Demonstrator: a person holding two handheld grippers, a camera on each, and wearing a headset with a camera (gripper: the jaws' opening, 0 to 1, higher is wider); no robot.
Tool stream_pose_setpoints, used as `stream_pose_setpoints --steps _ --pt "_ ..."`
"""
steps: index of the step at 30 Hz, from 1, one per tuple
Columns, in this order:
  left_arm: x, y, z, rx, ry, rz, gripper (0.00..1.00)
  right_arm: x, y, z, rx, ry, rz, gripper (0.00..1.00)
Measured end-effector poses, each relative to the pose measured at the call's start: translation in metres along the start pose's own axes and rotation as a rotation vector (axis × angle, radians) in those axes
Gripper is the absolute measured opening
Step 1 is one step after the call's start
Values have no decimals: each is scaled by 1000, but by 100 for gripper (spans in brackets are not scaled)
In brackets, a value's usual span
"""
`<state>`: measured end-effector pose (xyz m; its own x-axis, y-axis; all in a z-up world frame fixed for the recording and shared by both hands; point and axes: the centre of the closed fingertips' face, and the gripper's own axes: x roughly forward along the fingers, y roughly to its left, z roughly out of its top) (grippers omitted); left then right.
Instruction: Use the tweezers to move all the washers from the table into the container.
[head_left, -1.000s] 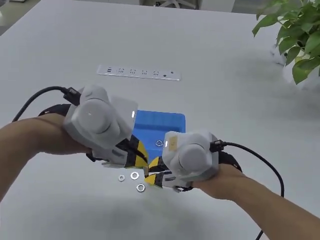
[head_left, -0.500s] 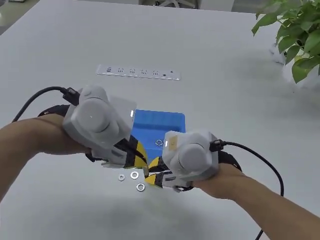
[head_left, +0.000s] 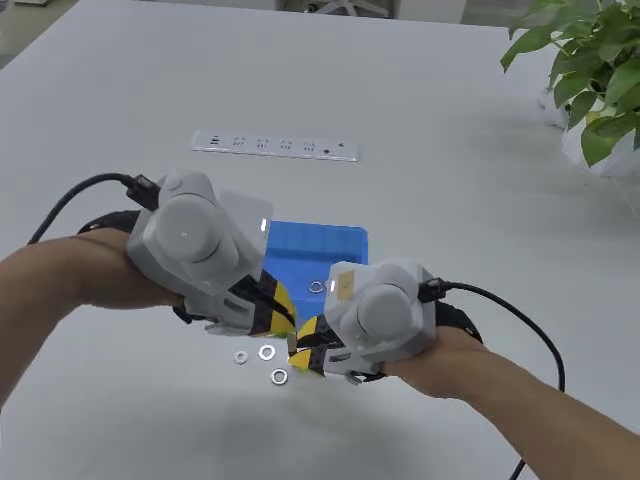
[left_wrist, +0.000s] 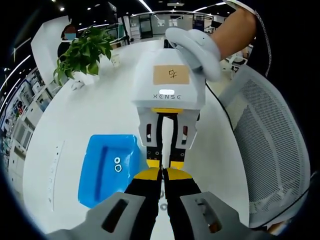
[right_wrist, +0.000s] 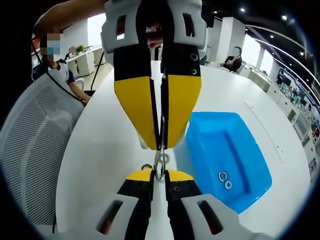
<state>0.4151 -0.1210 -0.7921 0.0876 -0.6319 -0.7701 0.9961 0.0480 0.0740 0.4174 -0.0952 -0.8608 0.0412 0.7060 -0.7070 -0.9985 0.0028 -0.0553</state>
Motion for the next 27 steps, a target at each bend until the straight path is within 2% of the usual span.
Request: stream_pose_setpoints --steps 5,16,27 --pt "2 0 2 2 -3 -3 6 -1 0 -1 5 3 0 10" --pt "0 0 -2 9 16 -8 6 -1 2 0 6 -1 3 10" --pt "-7 1 4 8 8 4 6 -8 1 7 -16 2 -1 10"
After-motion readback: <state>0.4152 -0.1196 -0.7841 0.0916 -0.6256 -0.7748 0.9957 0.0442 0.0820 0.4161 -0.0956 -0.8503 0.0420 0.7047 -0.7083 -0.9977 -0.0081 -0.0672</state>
